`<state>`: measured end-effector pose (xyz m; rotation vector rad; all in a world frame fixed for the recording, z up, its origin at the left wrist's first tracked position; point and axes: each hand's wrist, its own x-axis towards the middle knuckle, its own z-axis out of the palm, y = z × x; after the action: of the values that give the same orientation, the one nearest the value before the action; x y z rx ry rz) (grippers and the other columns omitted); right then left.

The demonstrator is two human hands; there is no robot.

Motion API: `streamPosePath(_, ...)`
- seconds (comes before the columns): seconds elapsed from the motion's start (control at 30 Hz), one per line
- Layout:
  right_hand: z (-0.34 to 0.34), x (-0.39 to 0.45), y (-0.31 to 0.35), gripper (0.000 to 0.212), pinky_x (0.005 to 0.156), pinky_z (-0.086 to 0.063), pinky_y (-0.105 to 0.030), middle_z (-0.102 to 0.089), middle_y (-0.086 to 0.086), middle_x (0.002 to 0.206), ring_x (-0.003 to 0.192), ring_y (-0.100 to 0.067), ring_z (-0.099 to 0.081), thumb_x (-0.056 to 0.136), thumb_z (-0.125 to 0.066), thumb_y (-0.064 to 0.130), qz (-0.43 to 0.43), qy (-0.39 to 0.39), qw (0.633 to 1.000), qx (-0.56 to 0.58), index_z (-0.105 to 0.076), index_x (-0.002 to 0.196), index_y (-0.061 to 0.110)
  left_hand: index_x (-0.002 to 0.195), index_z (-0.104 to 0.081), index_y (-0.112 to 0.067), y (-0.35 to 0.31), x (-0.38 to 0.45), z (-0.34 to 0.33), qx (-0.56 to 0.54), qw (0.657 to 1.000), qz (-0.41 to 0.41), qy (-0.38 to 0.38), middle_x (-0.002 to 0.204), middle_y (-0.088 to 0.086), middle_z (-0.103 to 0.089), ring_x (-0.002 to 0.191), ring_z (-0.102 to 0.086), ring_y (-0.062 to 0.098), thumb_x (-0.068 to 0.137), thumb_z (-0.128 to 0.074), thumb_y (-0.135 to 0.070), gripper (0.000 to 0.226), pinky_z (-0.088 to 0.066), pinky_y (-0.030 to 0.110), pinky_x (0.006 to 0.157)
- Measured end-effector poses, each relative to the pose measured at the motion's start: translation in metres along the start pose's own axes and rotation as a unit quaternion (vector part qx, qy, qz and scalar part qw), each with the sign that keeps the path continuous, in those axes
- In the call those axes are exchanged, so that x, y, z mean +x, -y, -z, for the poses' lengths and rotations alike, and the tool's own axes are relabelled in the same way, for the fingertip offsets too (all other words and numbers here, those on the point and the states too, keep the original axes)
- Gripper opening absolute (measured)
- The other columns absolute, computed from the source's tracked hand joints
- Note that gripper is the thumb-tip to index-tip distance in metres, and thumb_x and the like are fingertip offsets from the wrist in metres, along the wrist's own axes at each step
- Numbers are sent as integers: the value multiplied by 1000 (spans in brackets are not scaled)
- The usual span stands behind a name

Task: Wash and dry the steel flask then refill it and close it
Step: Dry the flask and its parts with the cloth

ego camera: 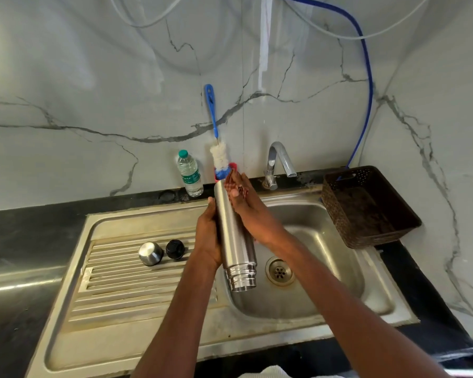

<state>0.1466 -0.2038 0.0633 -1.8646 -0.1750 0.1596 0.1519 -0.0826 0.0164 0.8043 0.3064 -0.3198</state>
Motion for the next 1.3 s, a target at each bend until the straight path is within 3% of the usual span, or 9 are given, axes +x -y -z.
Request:
streamPosePath(0.27, -16, -40, -8, 64, 123, -21, -35, 11, 19, 171, 156, -6, -3, 108, -33, 54, 67, -28, 990, -120, -7, 165, 39, 152, -51, -11, 10, 0, -2, -3, 997, -13, 78, 138, 16, -63, 127, -63, 30, 98, -50, -66, 78, -52, 44, 106)
streamPosePath(0.37, 1, -20, 13, 58, 113, -36, -21, -35, 10, 160, 138, -5, -40, 108, -37, 52, -8, -57, 997, 41, -25, 161, 33, 144, -63, -16, 13, -8, -13, 17, 995, -26, 99, 138, 17, -66, 123, -67, 31, 96, -49, -62, 67, -58, 42, 100)
streamPosePath(0.43, 12, -9, 19, 50, 97, -56, -31, -68, 3, 127, 110, -14, -69, 105, -39, 60, -90, -67, 980, 166, -51, 144, 30, 125, -76, -20, 13, -12, -23, 34, 994, -23, 98, 123, 16, -73, 107, -74, 28, 100, -49, -56, 52, -62, 41, 90)
streamPosePath(0.53, 22, -8, 15, 50, 73, -61, -31, -78, -3, 104, 89, -17, -77, 101, -43, 65, -164, -63, 954, 242, -63, 129, 30, 140, -62, -20, 13, -4, -28, 109, 991, -58, 53, 127, 20, -71, 107, -73, 34, 97, -66, -48, 51, -61, 46, 88)
streamPosePath(0.67, 20, -13, 4, 55, 73, -60, -33, -80, -3, 100, 91, -19, -77, 102, -38, 68, -221, -49, 932, 282, -68, 124, 28, 151, -47, -33, 13, 13, -19, 215, 966, -146, -10, 134, 14, -68, 116, -70, 39, 82, -85, -50, 80, -58, 58, 96)
streamPosePath(0.77, 20, -17, -6, 60, 83, -60, -37, -80, -7, 104, 98, -24, -76, 101, -36, 71, -245, -41, 923, 294, -69, 122, 26, 143, -58, -26, 18, 18, -12, 236, 961, -141, 2, 126, 16, -72, 112, -72, 39, 82, -85, -50, 71, -58, 58, 97)
streamPosePath(1.03, 17, -48, -43, 76, 96, -59, -46, -74, -22, 117, 105, -36, -73, 100, -28, 72, -323, 86, 897, 289, -64, 131, 12, 122, -68, -10, -5, 27, -3, 160, 970, -130, -127, 98, 13, -74, 78, -74, 21, 73, -84, -52, 66, -61, 35, 70)
streamPosePath(1.13, 27, -56, -47, 80, 88, -62, -43, -77, -19, 104, 90, -31, -76, 97, -30, 76, -322, 79, 921, 205, -70, 120, 11, 123, -68, -12, -13, 34, 7, 103, 973, -127, -165, 107, 17, -74, 91, -72, 26, 79, -86, -48, 59, -63, 48, 88)
streamPosePath(1.3, 25, -56, -40, 69, 79, -53, -34, -66, -3, 91, 87, -25, -68, 95, -24, 79, -215, -131, 963, -97, -58, 92, 19, 140, -58, -17, -6, 33, 15, -4, 990, -72, -118, 128, 17, -68, 116, -67, 32, 74, -89, -45, 79, -62, 48, 89)
